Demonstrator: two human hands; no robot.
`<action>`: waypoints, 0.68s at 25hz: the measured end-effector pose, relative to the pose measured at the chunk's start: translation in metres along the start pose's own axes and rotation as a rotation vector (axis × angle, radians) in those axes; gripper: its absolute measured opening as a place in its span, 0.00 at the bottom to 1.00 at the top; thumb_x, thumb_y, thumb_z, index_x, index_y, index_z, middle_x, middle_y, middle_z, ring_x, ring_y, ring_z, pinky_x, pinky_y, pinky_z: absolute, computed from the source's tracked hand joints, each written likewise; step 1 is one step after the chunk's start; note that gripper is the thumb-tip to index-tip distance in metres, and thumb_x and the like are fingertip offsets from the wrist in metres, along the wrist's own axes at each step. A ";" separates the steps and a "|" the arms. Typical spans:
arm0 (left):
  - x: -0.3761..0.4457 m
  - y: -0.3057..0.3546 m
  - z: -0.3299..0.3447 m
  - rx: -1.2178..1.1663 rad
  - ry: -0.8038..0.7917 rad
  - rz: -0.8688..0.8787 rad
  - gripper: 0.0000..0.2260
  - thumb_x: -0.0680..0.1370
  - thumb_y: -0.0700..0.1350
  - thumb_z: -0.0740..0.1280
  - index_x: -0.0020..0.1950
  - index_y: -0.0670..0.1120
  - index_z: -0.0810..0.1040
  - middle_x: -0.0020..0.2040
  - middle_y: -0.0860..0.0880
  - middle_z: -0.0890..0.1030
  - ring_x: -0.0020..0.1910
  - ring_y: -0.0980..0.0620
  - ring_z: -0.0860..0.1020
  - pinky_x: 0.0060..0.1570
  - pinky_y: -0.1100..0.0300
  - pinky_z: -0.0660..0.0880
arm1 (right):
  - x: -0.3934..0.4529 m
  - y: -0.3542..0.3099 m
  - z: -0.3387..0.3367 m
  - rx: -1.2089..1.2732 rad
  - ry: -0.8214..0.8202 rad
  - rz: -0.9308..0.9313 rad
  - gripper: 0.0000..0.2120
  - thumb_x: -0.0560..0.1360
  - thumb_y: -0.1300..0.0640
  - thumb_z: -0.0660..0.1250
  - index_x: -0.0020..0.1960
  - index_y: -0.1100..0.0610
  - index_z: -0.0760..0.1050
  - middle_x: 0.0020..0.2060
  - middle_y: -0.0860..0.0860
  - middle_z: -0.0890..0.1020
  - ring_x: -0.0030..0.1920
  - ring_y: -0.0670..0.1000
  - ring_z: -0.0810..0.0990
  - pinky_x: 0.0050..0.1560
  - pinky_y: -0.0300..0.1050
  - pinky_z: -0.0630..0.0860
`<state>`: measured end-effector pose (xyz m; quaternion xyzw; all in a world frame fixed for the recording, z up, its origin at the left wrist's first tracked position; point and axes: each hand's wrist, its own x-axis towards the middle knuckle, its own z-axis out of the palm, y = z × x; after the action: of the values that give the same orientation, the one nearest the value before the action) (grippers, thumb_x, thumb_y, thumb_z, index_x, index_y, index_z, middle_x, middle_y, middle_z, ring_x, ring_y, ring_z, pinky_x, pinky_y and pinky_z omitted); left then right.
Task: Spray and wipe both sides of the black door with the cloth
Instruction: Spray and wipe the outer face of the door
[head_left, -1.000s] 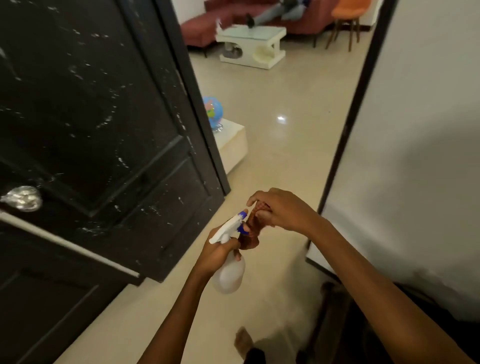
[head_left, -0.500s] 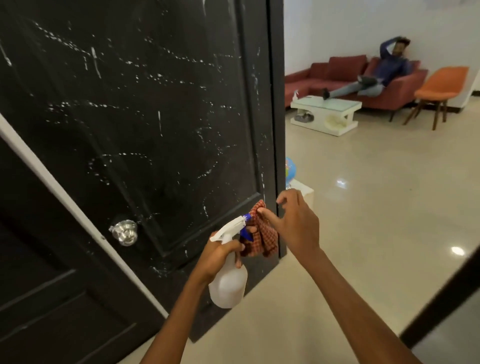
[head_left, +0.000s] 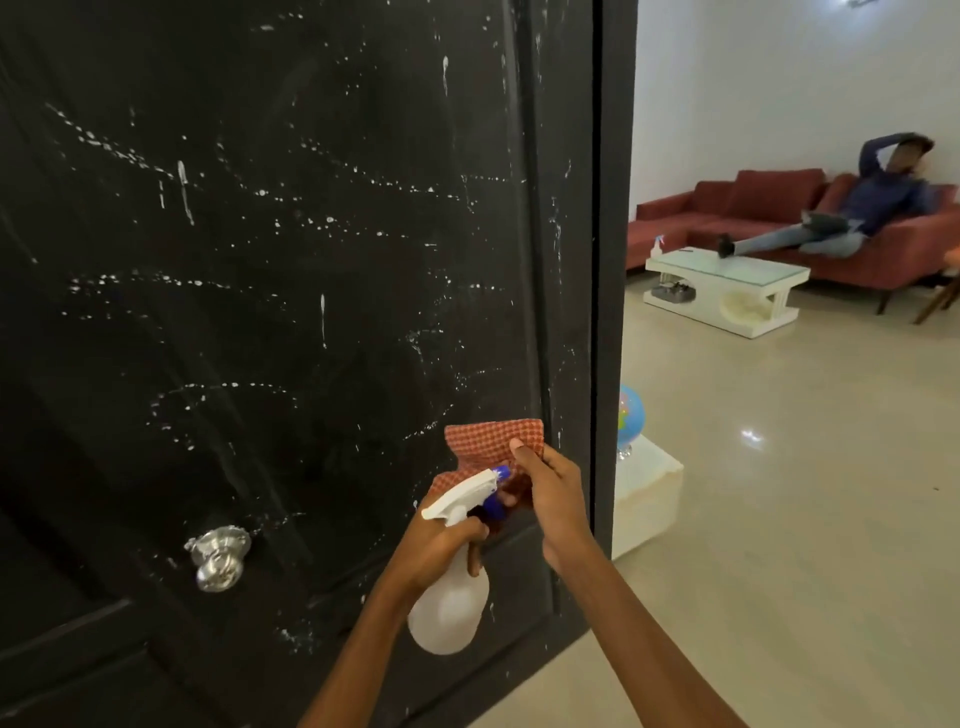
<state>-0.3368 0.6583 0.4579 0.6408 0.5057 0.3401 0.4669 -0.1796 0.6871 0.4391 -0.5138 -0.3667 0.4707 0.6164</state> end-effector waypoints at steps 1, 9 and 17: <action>0.014 0.001 0.007 -0.076 0.050 -0.005 0.13 0.67 0.49 0.67 0.51 0.55 0.75 0.32 0.42 0.78 0.35 0.46 0.78 0.48 0.54 0.80 | 0.019 -0.003 -0.006 0.037 -0.020 0.019 0.07 0.81 0.51 0.67 0.49 0.48 0.83 0.41 0.42 0.87 0.49 0.47 0.84 0.55 0.44 0.79; 0.126 0.070 0.026 -0.444 0.322 0.201 0.18 0.76 0.37 0.60 0.66 0.42 0.77 0.62 0.47 0.82 0.26 0.51 0.71 0.35 0.54 0.77 | 0.168 -0.054 -0.037 0.305 -0.036 0.025 0.12 0.82 0.46 0.63 0.57 0.51 0.81 0.48 0.51 0.87 0.57 0.59 0.83 0.62 0.61 0.79; 0.208 0.235 -0.046 -0.341 0.482 0.503 0.10 0.81 0.41 0.62 0.60 0.43 0.80 0.55 0.44 0.84 0.27 0.48 0.75 0.31 0.55 0.75 | 0.266 -0.220 0.026 0.430 -0.069 -0.528 0.27 0.85 0.42 0.56 0.82 0.46 0.57 0.78 0.46 0.65 0.78 0.47 0.63 0.78 0.48 0.60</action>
<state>-0.2473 0.8579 0.6868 0.5596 0.3641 0.6641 0.3365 -0.0823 0.9430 0.6517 -0.2434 -0.4002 0.3785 0.7984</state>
